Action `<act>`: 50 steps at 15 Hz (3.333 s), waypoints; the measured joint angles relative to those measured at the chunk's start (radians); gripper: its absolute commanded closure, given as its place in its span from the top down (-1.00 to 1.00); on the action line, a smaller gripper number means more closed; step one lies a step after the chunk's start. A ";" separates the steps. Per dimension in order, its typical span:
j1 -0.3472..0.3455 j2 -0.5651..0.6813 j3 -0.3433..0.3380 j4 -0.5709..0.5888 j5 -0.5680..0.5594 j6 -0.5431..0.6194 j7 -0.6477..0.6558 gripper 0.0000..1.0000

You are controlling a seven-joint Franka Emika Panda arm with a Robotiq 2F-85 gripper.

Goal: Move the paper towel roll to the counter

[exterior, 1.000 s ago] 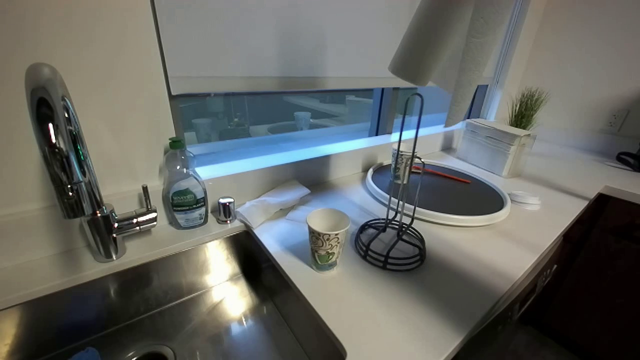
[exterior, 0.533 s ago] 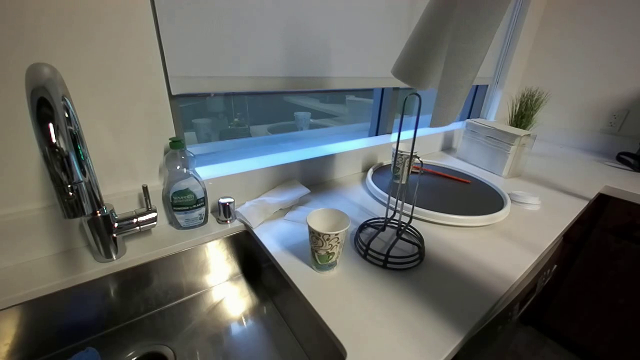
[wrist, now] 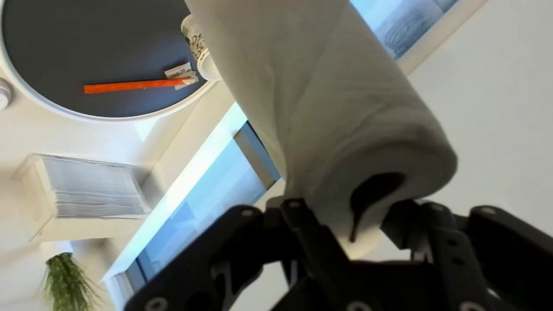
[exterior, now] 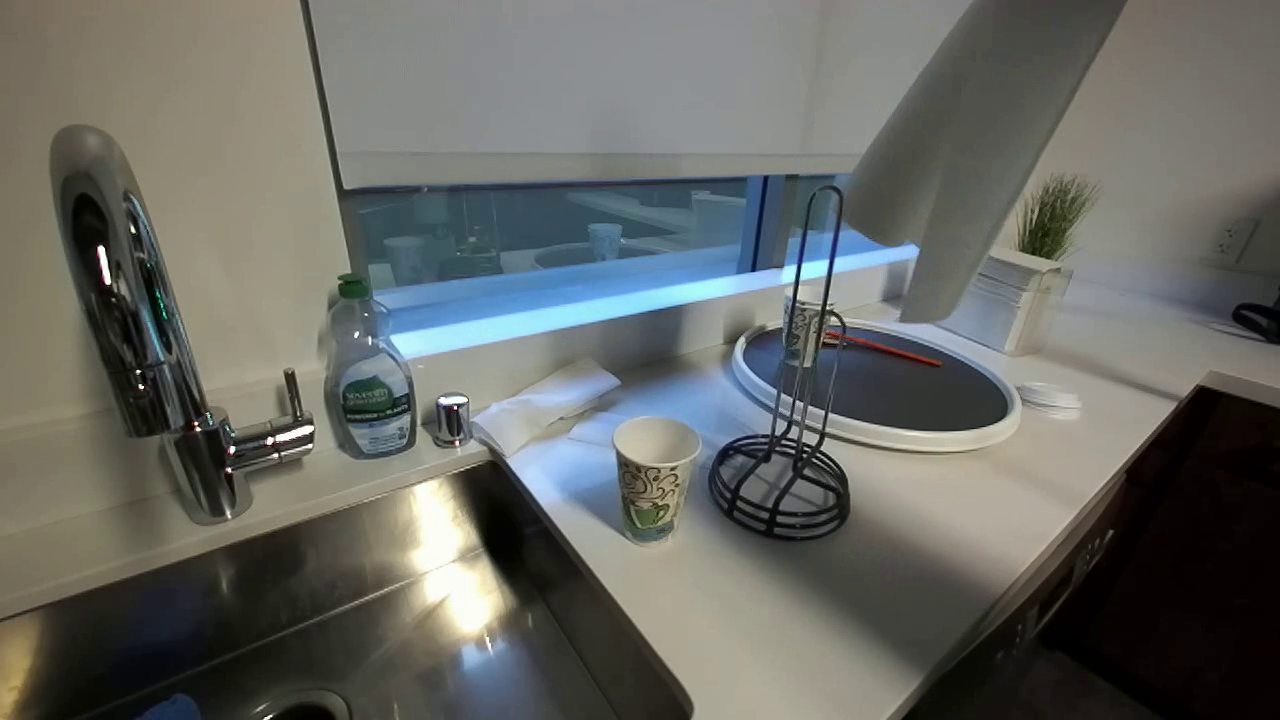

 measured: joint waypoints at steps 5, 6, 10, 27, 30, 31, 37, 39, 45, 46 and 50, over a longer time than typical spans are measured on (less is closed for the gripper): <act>-0.092 -0.095 -0.013 -0.096 0.000 0.017 0.063 -0.72; -0.103 -0.106 -0.019 -0.114 0.001 0.017 0.069 -0.72; -0.114 -0.113 -0.073 -0.200 0.029 0.017 0.070 -0.72; -0.156 -0.032 -0.072 -0.456 -0.027 0.017 -0.028 -0.72; -0.171 -0.008 -0.050 -0.444 -0.059 0.019 -0.033 -0.72; -0.174 0.001 -0.043 -0.440 -0.066 0.025 -0.033 -0.72; -0.192 0.075 -0.012 -0.422 -0.089 0.145 -0.033 0.25; -0.195 0.098 -0.007 -0.416 -0.089 0.167 -0.033 0.38; -0.195 0.113 -0.006 -0.399 -0.089 0.169 -0.033 1.00; -0.194 0.110 -0.006 -0.395 -0.089 0.169 -0.033 1.00; -0.194 0.102 -0.006 -0.388 -0.089 0.169 -0.036 1.00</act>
